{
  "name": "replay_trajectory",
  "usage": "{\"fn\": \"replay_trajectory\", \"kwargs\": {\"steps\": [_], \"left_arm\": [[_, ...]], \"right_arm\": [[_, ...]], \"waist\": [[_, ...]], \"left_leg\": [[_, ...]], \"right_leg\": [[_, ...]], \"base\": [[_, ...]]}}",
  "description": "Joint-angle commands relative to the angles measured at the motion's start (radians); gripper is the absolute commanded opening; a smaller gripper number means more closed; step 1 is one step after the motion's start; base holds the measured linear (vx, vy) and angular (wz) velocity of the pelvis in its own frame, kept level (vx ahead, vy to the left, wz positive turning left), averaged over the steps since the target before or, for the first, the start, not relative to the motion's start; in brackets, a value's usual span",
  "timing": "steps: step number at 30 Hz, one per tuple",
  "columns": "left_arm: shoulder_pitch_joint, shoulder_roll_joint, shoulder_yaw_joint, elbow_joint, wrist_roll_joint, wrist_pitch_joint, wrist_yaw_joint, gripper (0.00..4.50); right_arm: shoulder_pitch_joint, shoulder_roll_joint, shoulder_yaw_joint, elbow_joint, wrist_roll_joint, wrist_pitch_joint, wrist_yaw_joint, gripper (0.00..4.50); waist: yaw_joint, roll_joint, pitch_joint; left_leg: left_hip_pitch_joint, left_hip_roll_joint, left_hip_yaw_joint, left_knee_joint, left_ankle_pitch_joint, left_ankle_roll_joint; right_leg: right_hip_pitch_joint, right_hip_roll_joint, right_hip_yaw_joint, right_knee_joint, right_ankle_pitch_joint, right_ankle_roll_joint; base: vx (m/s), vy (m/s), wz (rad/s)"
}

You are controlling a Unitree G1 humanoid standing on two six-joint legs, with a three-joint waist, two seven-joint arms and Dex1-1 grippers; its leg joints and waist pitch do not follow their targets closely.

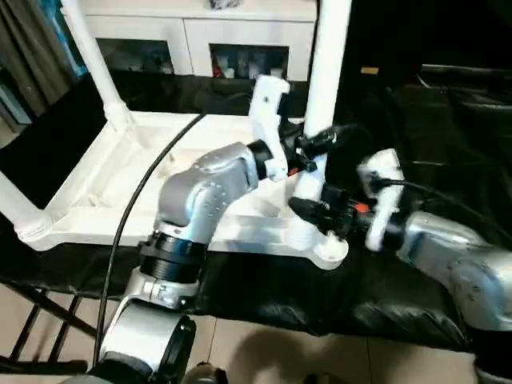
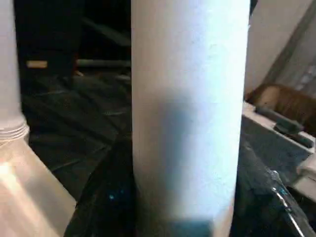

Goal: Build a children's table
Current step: Pick table leg

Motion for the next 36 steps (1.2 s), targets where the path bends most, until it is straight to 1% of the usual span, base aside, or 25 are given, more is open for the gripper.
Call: {"fn": "replay_trajectory", "kwargs": {"steps": [1,2,3,5,7,9,10,13,14,16,18,20,21,22,23,26,27,28,29,32,33,34,35,36], "left_arm": [[-0.001,-0.002,0.000,-0.035,0.012,-0.010,0.018,1.84],[-0.003,-0.011,0.004,-0.038,0.003,-0.005,0.026,1.84],[-0.004,-0.014,0.007,-0.038,-0.001,-0.003,0.028,1.84],[-0.006,-0.015,0.008,-0.035,-0.001,-0.004,0.032,1.84],[-0.009,-0.016,0.011,-0.033,-0.002,-0.004,0.033,1.84],[-0.012,-0.018,0.019,-0.031,-0.007,-0.001,0.036,1.84],[-0.012,-0.020,0.024,-0.031,-0.010,0.001,0.040,1.84],[-0.014,-0.028,0.048,-0.035,-0.025,0.016,0.054,1.84],[-0.015,-0.031,0.055,-0.035,-0.029,0.021,0.059,1.84],[-0.016,-0.035,0.062,-0.034,-0.036,0.025,0.064,1.84],[-0.017,-0.035,0.068,-0.033,-0.044,0.032,0.063,1.84],[-0.018,-0.036,0.075,-0.027,-0.041,0.025,0.072,1.84],[-0.017,-0.034,0.074,-0.027,-0.039,0.024,0.070,2.40],[-0.016,-0.029,0.070,-0.029,-0.042,0.028,0.058,2.40],[-0.015,-0.032,0.077,-0.031,-0.057,0.030,0.045,2.57],[-0.019,-0.033,0.104,-0.029,-0.082,0.044,0.045,2.66],[-0.024,-0.032,0.120,-0.018,-0.090,0.055,0.053,2.86],[-0.024,-0.032,0.120,-0.018,-0.090,0.055,0.053,2.97],[-0.027,-0.028,0.130,-0.011,-0.104,0.056,0.040,3.01],[-0.025,-0.010,0.155,-0.013,-0.168,0.095,-0.035,2.99],[-0.020,-0.001,0.155,-0.017,-0.184,0.110,-0.061,2.99],[-0.020,0.000,0.155,-0.017,-0.184,0.110,-0.062,2.99],[-0.012,0.018,0.132,-0.025,-0.181,0.104,-0.103,2.99],[-0.012,0.018,0.132,-0.025,-0.181,0.104,-0.103,2.99]], "right_arm": [[-0.019,0.022,0.026,0.008,-0.007,0.025,-0.026,3.04],[-0.027,0.044,0.035,0.024,-0.015,0.029,-0.038,3.04],[-0.029,0.049,0.038,0.028,-0.017,0.029,-0.040,2.88],[-0.034,0.058,0.041,0.036,-0.019,0.028,-0.045,2.72],[-0.038,0.064,0.042,0.041,-0.019,0.026,-0.048,2.72],[-0.044,0.070,0.043,0.047,-0.020,0.023,-0.053,2.40],[-0.045,0.071,0.043,0.048,-0.017,0.021,-0.051,2.32],[-0.046,0.075,0.043,0.047,-0.017,0.017,-0.049,2.26],[-0.045,0.078,0.040,0.046,-0.019,0.018,-0.049,1.97],[-0.044,0.080,0.033,0.044,-0.019,0.019,-0.047,1.96],[-0.044,0.079,0.029,0.045,-0.018,0.014,-0.043,1.89],[-0.043,0.072,0.021,0.044,-0.014,0.005,-0.030,1.89],[-0.040,0.068,0.017,0.042,-0.011,0.000,-0.023,1.87],[-0.039,0.064,0.013,0.041,-0.009,-0.005,-0.016,1.87],[-0.037,0.059,0.008,0.038,-0.004,-0.010,-0.007,1.87],[-0.025,0.033,-0.011,0.015,0.024,-0.025,0.047,1.87],[-0.019,0.017,-0.022,0.001,0.042,-0.030,0.078,1.87],[-0.019,0.017,-0.022,0.001,0.042,-0.030,0.078,1.87],[-0.014,0.006,-0.031,-0.007,0.055,-0.030,0.099,1.87],[-0.002,-0.033,-0.064,-0.028,0.100,-0.021,0.170,1.87],[0.005,-0.052,-0.074,-0.038,0.116,-0.020,0.202,1.87],[0.006,-0.053,-0.074,-0.038,0.117,-0.020,0.204,1.87],[0.012,-0.071,-0.079,-0.042,0.125,-0.018,0.228,1.87],[0.012,-0.071,-0.079,-0.042,0.125,-0.018,0.228,1.87]], "waist": [[-0.001,-0.024,-0.086],[-0.001,-0.025,-0.085],[-0.002,-0.024,-0.086],[-0.001,-0.025,-0.084],[0.001,-0.023,-0.085],[0.002,-0.024,-0.085],[0.003,-0.024,-0.085],[0.001,-0.026,-0.085],[0.002,-0.026,-0.085],[0.002,-0.024,-0.086],[0.001,-0.025,-0.085],[0.001,-0.023,-0.086],[0.002,-0.023,-0.086],[0.002,-0.024,-0.085],[0.002,-0.024,-0.086],[0.003,-0.023,-0.086],[0.003,-0.023,-0.086],[0.003,-0.023,-0.086],[0.004,-0.024,-0.084],[0.007,-0.024,-0.086],[0.007,-0.022,-0.086],[0.007,-0.024,-0.085],[0.007,-0.024,-0.086],[0.007,-0.024,-0.085]], "left_leg": [[0.020,0.026,-0.019,-0.070,-0.158,0.010],[0.021,0.027,-0.019,-0.071,-0.161,0.010],[0.019,0.026,-0.020,-0.071,-0.160,0.008],[0.022,0.027,-0.019,-0.072,-0.167,0.007],[0.023,0.028,-0.019,-0.072,-0.168,0.004],[0.021,0.027,-0.019,-0.073,-0.166,0.004],[0.021,0.028,-0.020,-0.073,-0.165,0.004],[0.022,0.026,-0.019,-0.072,-0.173,0.003],[0.020,0.027,-0.019,-0.072,-0.170,0.003],[0.021,0.027,-0.019,-0.072,-0.170,0.003],[0.021,0.027,-0.019,-0.072,-0.168,0.003],[0.021,0.026,-0.019,-0.072,-0.168,0.003],[0.021,0.027,-0.019,-0.072,-0.170,0.003],[0.021,0.027,-0.019,-0.073,-0.172,0.004],[0.021,0.027,-0.019,-0.072,-0.172,0.003],[0.020,0.027,-0.019,-0.072,-0.177,0.006],[0.020,0.027,-0.019,-0.072,-0.177,0.009],[0.021,0.027,-0.019,-0.071,-0.179,0.011],[0.020,0.027,-0.019,-0.072,-0.180,0.014],[0.021,0.025,-0.018,-0.069,-0.167,0.023],[0.020,0.027,-0.018,-0.069,-0.163,0.026],[0.020,0.027,-0.018,-0.070,-0.165,0.028],[0.020,0.027,-0.019,-0.070,-0.165,0.032],[0.020,0.027,-0.019,-0.070,-0.169,0.033]], "right_leg": [[0.052,-0.044,0.036,-0.082,-0.288,-0.162],[0.051,-0.044,0.036,-0.082,-0.290,-0.163],[0.052,-0.043,0.035,-0.081,-0.287,-0.166],[0.050,-0.044,0.036,-0.083,-0.292,-0.164],[0.049,-0.043,0.037,-0.082,-0.288,-0.162],[0.051,-0.044,0.036,-0.081,-0.283,-0.159],[0.051,-0.045,0.036,-0.081,-0.283,-0.158],[0.052,-0.044,0.036,-0.083,-0.296,-0.157],[0.052,-0.045,0.036,-0.082,-0.298,-0.153],[0.051,-0.045,0.036,-0.083,-0.301,-0.152],[0.051,-0.044,0.036,-0.083,-0.293,-0.153],[0.051,-0.044,0.036,-0.082,-0.294,-0.152],[0.051,-0.044,0.036,-0.083,-0.292,-0.153],[0.051,-0.044,0.036,-0.083,-0.294,-0.152],[0.052,-0.044,0.036,-0.083,-0.296,-0.151],[0.053,-0.045,0.036,-0.084,-0.294,-0.157],[0.054,-0.044,0.035,-0.083,-0.290,-0.158],[0.054,-0.044,0.035,-0.083,-0.288,-0.159],[0.054,-0.044,0.035,-0.084,-0.294,-0.159],[0.055,-0.045,0.035,-0.083,-0.288,-0.166],[0.054,-0.044,0.035,-0.082,-0.282,-0.169],[0.053,-0.044,0.035,-0.082,-0.283,-0.170],[0.054,-0.044,0.035,-0.082,-0.285,-0.172],[0.053,-0.045,0.035,-0.084,-0.293,-0.170]], "base": [[0.000,0.000,0.00],[0.000,0.000,0.00],[0.000,0.000,0.00],[0.000,0.000,0.00],[0.000,0.000,0.00],[0.000,0.000,0.00],[0.000,0.000,0.00],[0.000,0.000,0.00],[0.000,0.000,0.00],[0.000,0.000,0.00],[0.000,0.000,0.00],[0.000,0.000,0.00],[0.000,0.000,0.00],[0.000,0.000,0.00],[0.000,0.000,0.00],[0.000,0.000,0.00],[0.000,0.000,0.00],[0.000,0.000,0.00],[0.000,0.000,0.00],[0.000,0.000,0.00],[0.000,0.000,0.00],[0.000,0.000,0.00],[0.000,0.000,0.00],[0.000,0.000,0.00]]}}
